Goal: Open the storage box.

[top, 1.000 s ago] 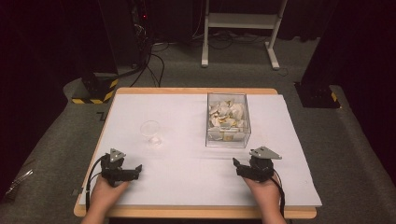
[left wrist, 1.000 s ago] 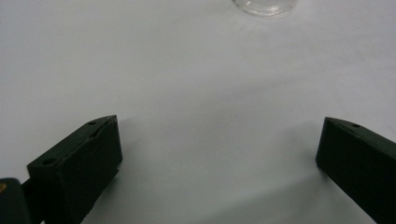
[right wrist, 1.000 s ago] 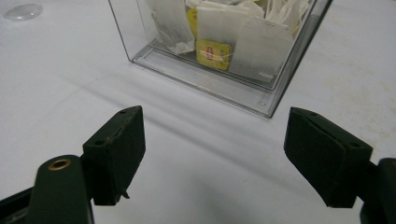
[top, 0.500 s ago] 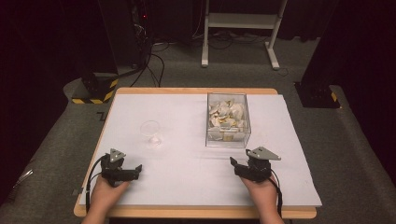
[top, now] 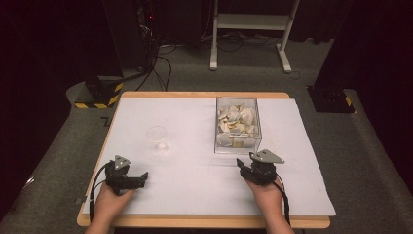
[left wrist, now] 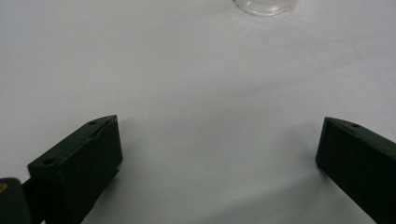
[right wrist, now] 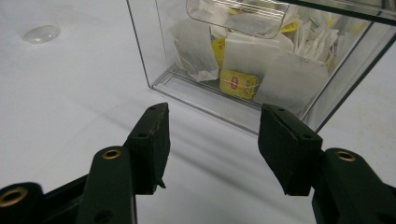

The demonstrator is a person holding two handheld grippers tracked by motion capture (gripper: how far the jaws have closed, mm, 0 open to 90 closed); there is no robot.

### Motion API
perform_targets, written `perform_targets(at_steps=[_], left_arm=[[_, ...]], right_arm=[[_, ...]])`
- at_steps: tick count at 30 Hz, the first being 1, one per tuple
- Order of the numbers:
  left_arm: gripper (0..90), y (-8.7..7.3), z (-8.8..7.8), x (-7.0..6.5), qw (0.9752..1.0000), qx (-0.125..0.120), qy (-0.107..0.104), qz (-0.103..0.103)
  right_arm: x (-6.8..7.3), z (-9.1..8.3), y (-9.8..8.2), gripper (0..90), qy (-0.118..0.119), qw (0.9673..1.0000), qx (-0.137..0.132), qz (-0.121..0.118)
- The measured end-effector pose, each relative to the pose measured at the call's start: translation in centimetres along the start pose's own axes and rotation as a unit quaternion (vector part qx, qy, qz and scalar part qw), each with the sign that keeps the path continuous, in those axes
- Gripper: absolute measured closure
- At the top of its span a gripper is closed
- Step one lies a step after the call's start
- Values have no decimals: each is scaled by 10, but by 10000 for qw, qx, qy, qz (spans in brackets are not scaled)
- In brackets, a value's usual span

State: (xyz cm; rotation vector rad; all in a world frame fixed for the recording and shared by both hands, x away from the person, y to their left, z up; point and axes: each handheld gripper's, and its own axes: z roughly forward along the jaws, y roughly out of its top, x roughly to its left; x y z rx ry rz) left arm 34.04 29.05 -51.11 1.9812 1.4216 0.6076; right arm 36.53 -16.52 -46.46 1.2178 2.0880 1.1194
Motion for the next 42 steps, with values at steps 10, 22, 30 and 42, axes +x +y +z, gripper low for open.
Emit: perform_targets(at_steps=[10,22,30,42], left_arm=[[9,0,0,0,10000,13,-1,21],[8,0,0,0,10000,4,2,2],[9,0,0,0,10000,9,8,27],[5,0,1,0,10000,-7,1,12]], right_arm=[[2,10,12,423,-159,9997,141,-102],[5,19,23,450,-188,9998,74,-90],[16,28,32,474,-71,9999,-23,-80],[26,29,29,448,96,9998,-63,-177]])
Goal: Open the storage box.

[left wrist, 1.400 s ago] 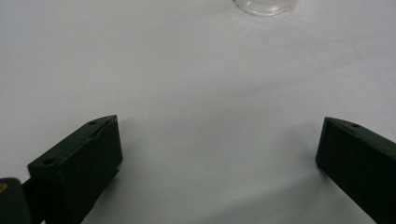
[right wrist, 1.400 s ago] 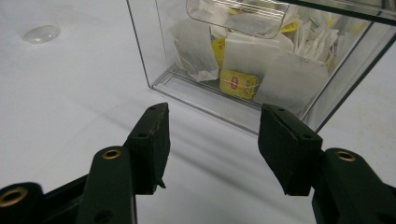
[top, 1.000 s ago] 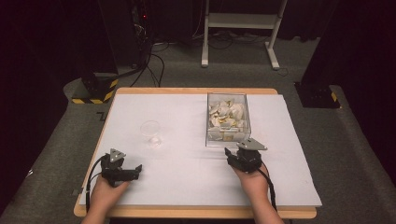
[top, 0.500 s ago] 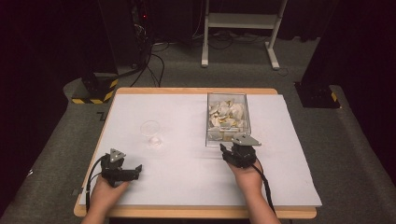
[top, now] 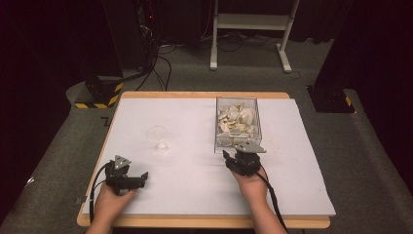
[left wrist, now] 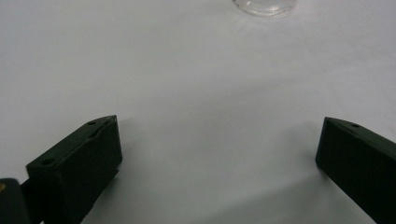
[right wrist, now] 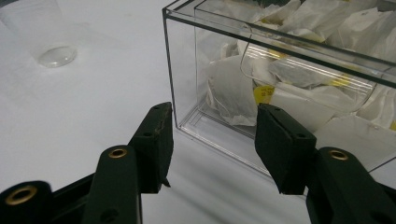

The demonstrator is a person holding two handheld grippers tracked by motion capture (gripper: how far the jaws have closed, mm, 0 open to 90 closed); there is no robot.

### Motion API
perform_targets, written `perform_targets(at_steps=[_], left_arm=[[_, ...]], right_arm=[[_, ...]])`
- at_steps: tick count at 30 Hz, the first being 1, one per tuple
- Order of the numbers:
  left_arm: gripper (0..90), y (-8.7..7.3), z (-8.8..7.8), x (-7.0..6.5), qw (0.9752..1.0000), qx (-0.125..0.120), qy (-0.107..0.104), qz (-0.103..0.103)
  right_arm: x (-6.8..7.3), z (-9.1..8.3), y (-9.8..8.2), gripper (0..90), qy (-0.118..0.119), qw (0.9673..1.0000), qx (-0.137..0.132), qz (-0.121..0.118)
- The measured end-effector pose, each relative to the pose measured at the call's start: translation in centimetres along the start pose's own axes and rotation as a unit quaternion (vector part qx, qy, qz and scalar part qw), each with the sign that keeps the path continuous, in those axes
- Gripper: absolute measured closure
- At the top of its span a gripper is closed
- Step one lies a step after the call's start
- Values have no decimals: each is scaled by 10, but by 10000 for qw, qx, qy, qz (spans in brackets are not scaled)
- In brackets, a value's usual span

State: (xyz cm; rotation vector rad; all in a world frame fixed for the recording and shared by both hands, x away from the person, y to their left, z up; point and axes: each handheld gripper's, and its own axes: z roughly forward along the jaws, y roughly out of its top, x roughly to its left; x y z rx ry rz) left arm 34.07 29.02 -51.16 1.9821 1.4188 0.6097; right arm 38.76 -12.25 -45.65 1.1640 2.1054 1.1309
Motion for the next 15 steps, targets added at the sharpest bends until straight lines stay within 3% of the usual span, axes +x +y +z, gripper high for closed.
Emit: perform_targets(at_steps=[15], left_arm=[[4,0,0,0,10000,-1,-7,-9]], right_arm=[[-25,4,-2,404,-52,9993,-112,362]])
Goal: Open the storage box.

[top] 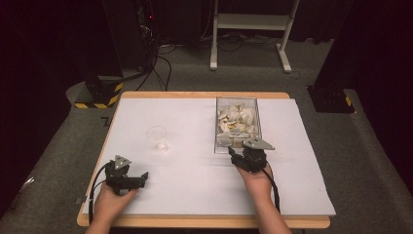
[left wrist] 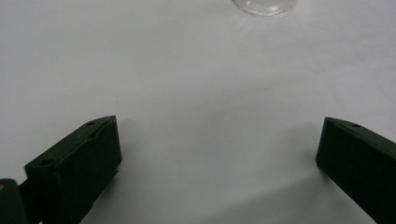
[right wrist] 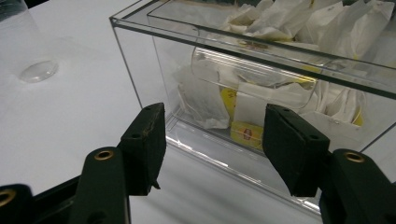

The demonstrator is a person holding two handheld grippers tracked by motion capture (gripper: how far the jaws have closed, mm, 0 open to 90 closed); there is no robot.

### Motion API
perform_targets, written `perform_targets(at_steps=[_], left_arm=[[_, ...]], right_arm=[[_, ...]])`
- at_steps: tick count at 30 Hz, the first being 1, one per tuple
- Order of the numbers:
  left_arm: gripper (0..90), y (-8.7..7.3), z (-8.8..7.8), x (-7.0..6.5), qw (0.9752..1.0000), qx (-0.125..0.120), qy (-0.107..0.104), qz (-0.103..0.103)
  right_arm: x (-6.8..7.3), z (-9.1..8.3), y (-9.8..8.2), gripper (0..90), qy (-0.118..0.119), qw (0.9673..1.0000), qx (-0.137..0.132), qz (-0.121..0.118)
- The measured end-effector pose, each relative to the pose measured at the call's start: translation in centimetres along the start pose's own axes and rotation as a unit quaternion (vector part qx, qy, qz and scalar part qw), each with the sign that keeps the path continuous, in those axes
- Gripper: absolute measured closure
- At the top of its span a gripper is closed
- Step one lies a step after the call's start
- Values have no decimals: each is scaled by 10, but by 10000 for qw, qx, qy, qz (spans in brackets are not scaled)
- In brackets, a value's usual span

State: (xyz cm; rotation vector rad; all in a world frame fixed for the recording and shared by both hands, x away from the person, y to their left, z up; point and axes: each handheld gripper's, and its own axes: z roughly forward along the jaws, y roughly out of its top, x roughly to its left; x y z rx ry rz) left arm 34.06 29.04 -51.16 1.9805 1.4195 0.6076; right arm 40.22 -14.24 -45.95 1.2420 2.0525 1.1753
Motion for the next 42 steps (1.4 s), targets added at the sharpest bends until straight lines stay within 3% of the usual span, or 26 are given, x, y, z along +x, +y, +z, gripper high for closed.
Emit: perform_targets(at_steps=[2,12,42], left_arm=[[4,0,0,0,10000,0,-2,-4],[4,0,0,0,10000,-1,-3,-3],[4,0,0,0,10000,0,-29,-27]], right_arm=[[-3,1,0,410,-92,9999,39,-16],[-10,5,3,408,-109,9999,74,79],[-12,4,10,409,-70,9996,-211,170]])
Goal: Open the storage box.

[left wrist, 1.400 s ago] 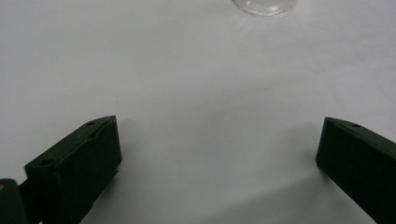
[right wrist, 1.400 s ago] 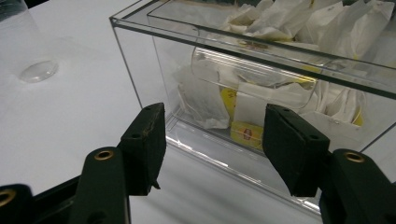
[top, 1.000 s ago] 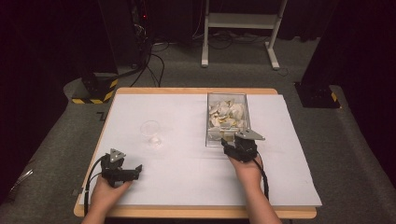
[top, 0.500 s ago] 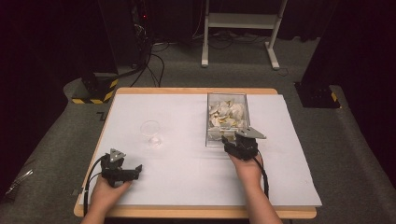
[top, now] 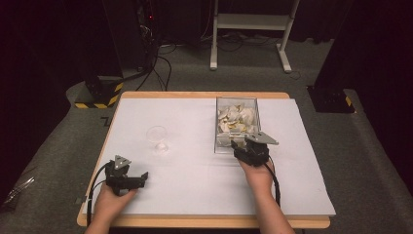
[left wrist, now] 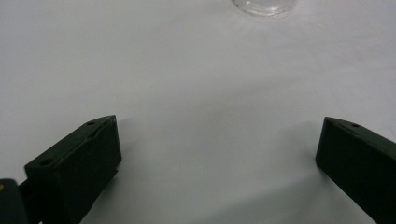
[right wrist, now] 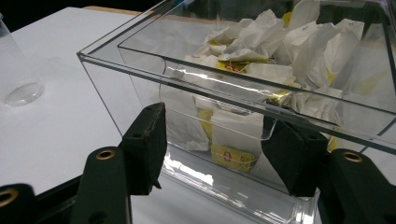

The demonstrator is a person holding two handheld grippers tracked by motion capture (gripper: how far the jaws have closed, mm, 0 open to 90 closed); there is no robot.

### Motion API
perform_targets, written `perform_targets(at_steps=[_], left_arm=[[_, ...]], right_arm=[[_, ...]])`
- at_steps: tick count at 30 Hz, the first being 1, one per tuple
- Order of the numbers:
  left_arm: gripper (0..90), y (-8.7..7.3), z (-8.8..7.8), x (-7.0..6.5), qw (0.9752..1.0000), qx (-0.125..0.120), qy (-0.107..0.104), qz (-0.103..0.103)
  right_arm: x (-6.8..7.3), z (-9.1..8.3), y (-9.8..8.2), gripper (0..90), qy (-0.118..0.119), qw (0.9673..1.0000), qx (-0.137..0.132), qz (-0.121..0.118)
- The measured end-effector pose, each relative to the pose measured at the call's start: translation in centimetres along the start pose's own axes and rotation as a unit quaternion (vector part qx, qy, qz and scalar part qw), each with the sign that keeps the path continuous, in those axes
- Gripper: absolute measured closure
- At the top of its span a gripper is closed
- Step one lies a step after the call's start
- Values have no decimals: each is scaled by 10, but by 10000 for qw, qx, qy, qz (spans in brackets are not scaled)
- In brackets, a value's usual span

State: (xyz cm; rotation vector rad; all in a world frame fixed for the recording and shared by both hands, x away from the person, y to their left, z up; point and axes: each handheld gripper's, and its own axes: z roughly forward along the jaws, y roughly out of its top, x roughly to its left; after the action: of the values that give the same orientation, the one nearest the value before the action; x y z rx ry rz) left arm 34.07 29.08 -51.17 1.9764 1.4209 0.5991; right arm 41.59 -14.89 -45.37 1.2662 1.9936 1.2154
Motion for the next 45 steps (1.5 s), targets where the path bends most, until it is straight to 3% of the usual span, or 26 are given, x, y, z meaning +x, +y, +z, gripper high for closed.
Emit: perform_targets(at_steps=[45], left_arm=[[4,0,0,0,10000,-2,13,14]], right_arm=[[8,-14,-9,415,22,10000,3,-38]])
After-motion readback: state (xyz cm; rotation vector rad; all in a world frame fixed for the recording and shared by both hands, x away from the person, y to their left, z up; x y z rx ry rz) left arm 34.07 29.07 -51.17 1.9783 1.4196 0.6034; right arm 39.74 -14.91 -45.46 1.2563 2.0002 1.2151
